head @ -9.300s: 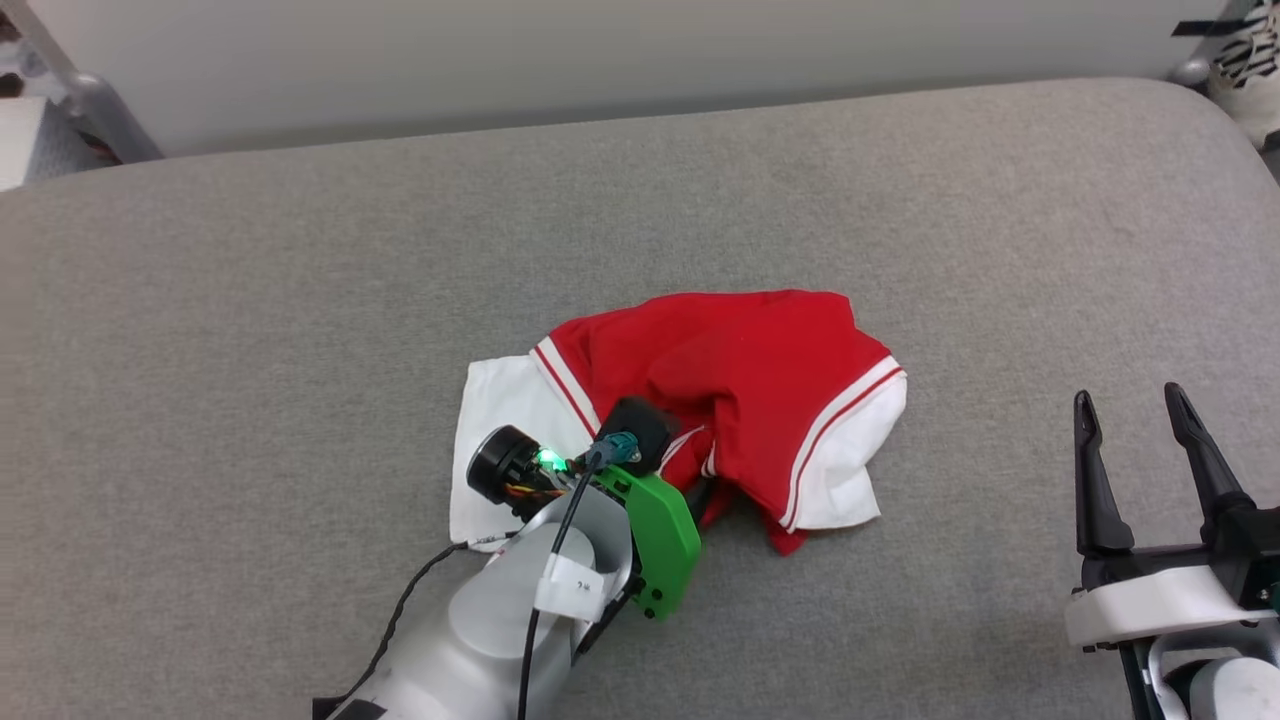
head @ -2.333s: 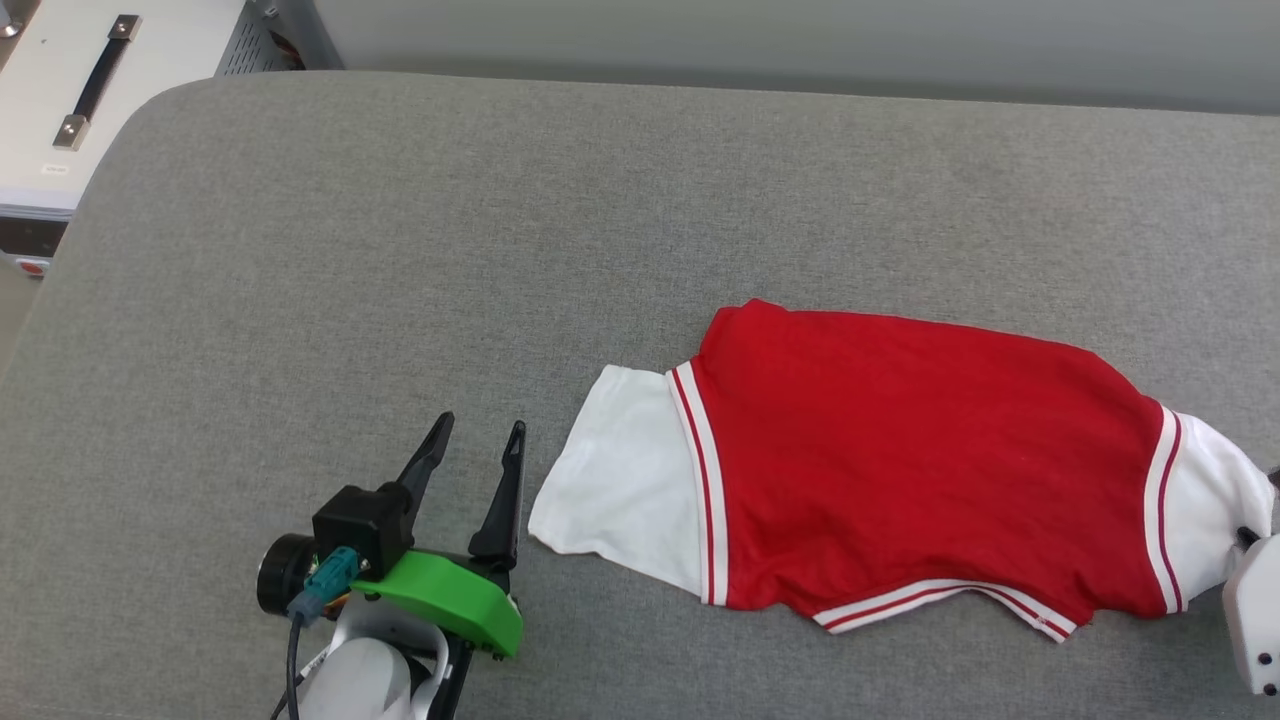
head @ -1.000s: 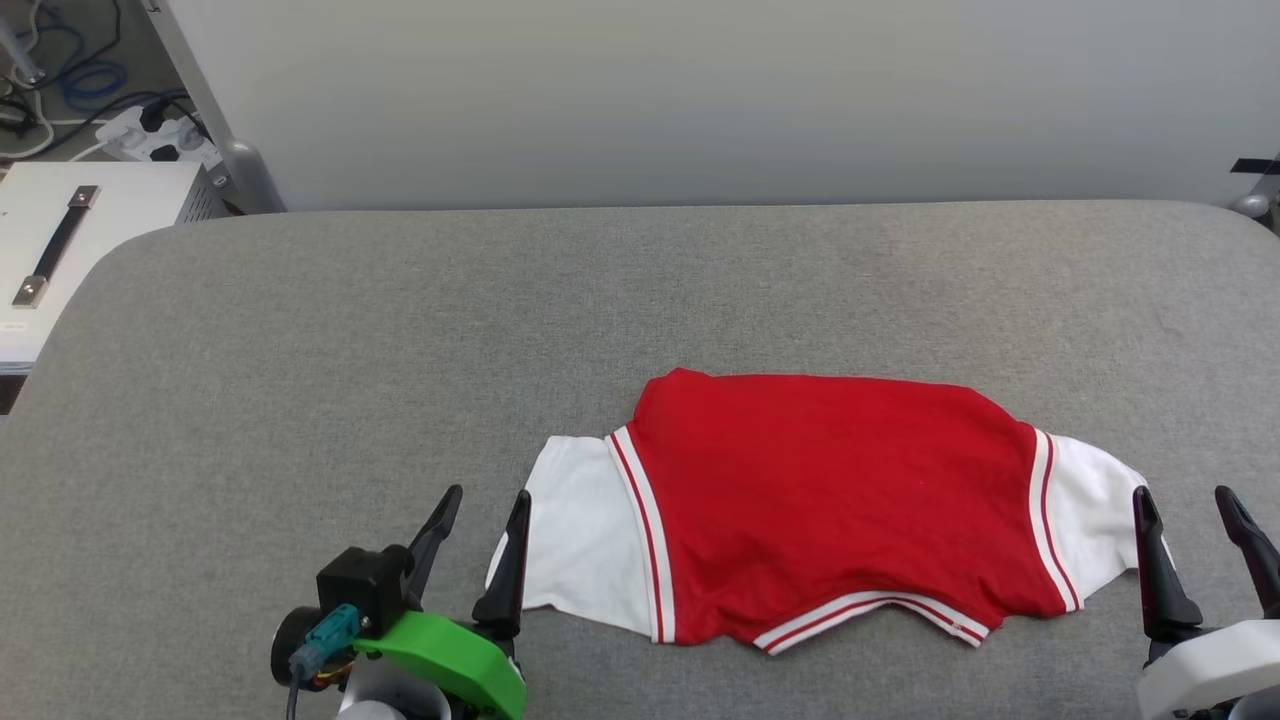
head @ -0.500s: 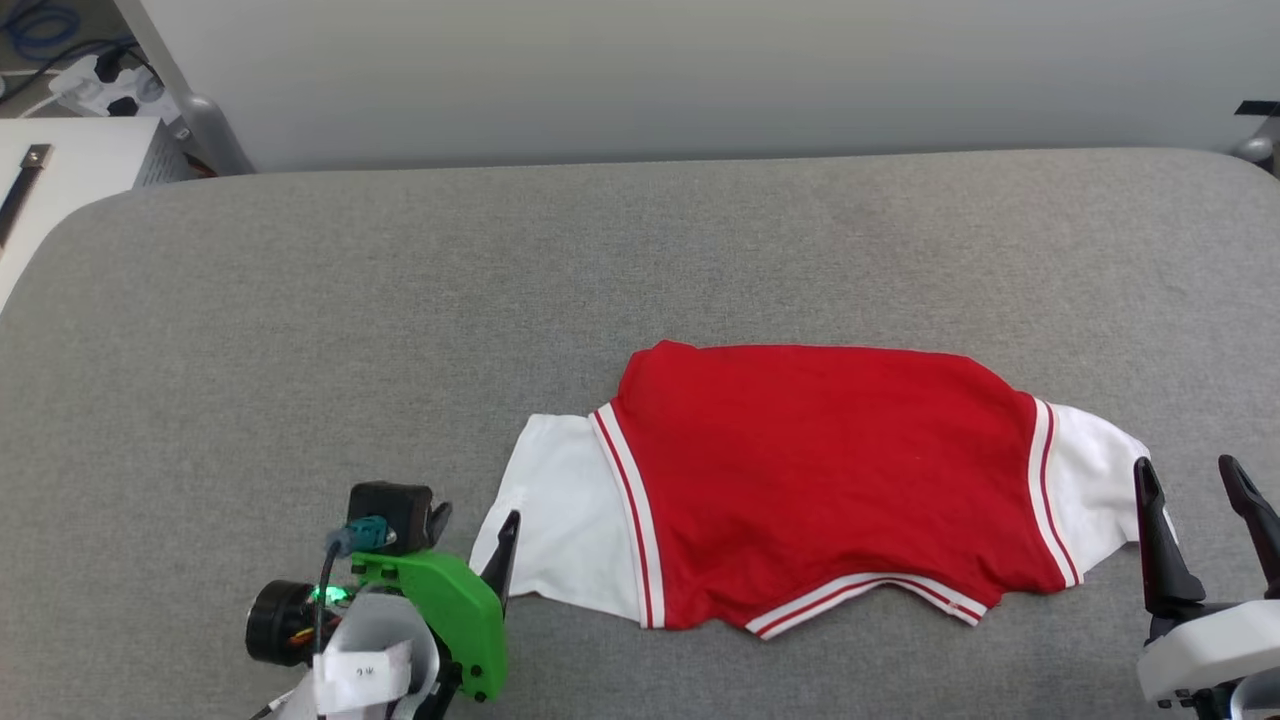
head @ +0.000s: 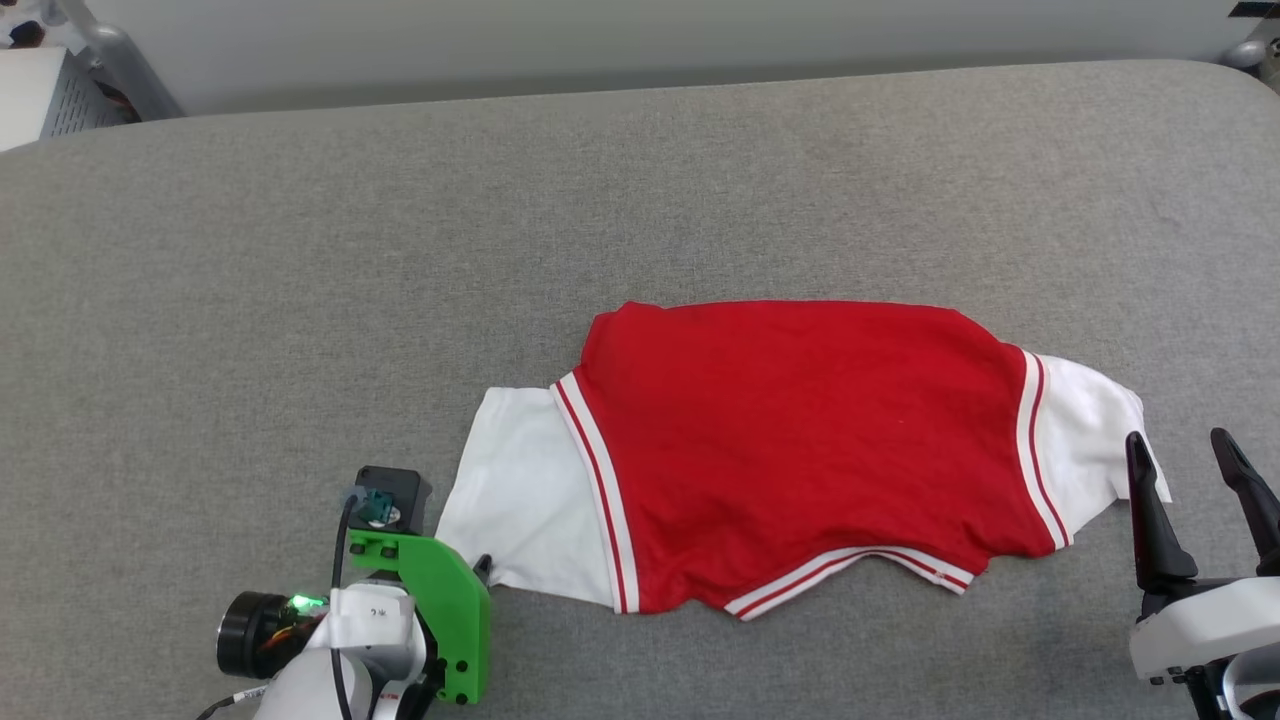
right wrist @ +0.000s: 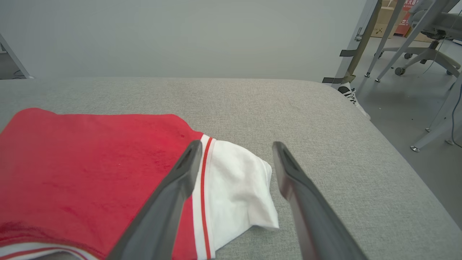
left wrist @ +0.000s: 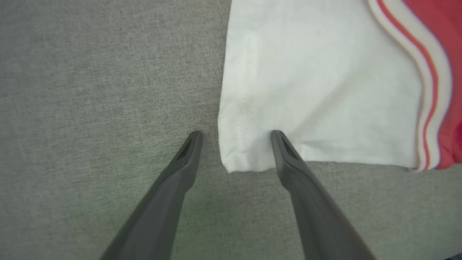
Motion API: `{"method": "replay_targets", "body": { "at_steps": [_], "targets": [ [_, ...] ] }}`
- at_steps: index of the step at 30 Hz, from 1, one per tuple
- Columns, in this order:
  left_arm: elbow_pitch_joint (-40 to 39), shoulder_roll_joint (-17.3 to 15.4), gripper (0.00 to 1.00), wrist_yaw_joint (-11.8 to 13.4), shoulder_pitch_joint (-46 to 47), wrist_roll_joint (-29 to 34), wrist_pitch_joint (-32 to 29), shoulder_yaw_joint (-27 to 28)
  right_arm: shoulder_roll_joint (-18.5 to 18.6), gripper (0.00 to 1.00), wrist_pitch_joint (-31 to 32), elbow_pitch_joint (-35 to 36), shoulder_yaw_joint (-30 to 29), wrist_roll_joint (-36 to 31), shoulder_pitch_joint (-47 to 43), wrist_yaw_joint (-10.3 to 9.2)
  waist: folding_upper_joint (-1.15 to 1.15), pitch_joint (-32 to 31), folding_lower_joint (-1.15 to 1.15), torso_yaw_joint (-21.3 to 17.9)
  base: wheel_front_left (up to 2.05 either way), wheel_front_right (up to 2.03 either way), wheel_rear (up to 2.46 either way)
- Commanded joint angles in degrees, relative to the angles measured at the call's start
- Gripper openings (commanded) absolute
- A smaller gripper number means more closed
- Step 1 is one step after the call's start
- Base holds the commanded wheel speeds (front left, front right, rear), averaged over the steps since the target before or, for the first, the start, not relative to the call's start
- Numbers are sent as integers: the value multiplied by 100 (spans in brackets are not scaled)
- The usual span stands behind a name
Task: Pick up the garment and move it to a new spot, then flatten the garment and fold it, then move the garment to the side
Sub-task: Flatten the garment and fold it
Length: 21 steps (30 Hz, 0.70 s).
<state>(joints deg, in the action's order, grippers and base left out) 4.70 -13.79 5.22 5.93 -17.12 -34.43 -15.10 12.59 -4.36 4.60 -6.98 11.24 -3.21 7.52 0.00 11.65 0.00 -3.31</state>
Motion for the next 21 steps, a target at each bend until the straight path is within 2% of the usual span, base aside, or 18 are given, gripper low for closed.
{"method": "replay_targets", "body": {
  "at_steps": [1,4,5,6,7,16,21],
  "targets": [
    [56,-55,100,63,20,51,-39,4,-1,100,-26,-17,23,-39,96,-3,0,87,0,-65,0,0,0],
    [224,-34,100,87,25,-3,-86,14,14,100,-21,-43,41,-36,121,-3,0,140,0,-74,0,0,0],
    [276,-31,50,85,24,-22,-114,12,21,100,-14,-53,47,-38,126,-3,0,151,0,-71,0,0,0],
    [332,-16,15,78,21,-64,-143,15,31,100,-8,-68,52,-40,131,-3,0,158,0,-66,0,0,0],
    [360,1,0,61,16,-107,-158,15,39,100,-3,-80,54,-41,134,-3,0,158,0,-60,0,0,0],
    [124,82,0,112,58,-378,465,352,129,100,184,-258,29,-36,29,-3,0,-100,0,131,0,0,0],
    [-151,-35,0,224,-87,-471,701,640,222,100,491,-365,57,-20,-103,-3,0,-335,0,242,0,0,0]
  ]
}}
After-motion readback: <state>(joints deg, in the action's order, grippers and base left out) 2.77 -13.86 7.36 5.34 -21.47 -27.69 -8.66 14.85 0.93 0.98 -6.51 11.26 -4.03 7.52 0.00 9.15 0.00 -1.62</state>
